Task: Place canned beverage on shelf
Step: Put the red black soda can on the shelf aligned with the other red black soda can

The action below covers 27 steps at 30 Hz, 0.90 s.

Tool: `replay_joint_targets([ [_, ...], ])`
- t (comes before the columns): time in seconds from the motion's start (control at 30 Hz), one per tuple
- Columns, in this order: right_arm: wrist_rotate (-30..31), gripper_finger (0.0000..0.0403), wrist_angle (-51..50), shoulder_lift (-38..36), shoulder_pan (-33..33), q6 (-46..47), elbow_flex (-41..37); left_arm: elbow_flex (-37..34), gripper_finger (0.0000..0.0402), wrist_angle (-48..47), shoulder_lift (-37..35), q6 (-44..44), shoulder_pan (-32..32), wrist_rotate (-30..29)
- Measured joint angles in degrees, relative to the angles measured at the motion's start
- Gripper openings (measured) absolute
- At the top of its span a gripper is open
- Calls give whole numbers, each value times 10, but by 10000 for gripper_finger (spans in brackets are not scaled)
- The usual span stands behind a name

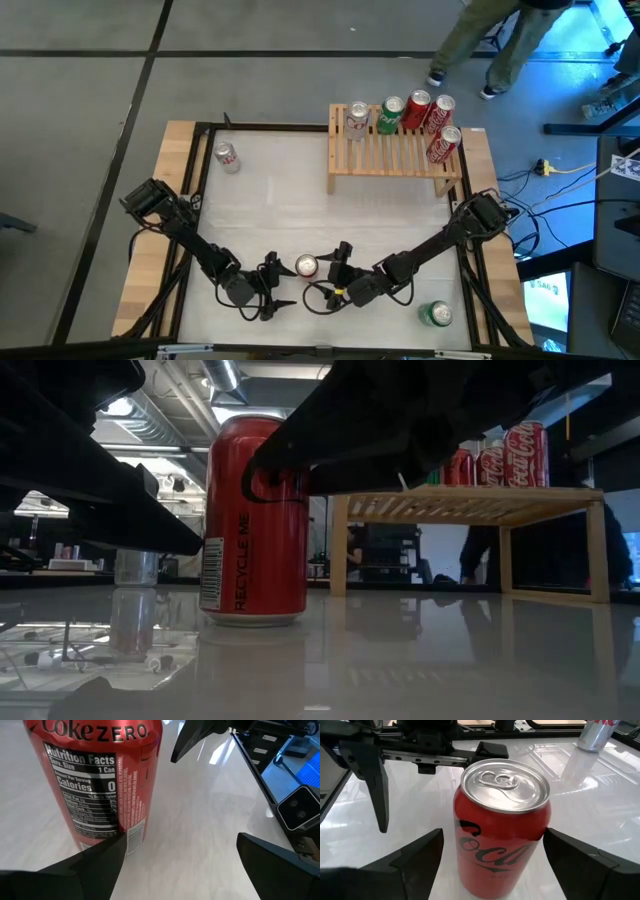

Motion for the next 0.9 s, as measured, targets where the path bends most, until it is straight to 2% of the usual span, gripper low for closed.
replay_joint_targets([
  [0.23,0,339,-1,0,-1,-1,0,0,368,0,0,0,0,0],
  [0.43,-4,394,-1,0,-3,-1,0,0,368,0,0,0,0,0],
  [0.7,18,343,31,0,-17,-18,0,0,368,0,0,0,1,-4],
  [0.9,11,331,42,0,-40,-3,0,0,368,0,0,0,1,-5],
])
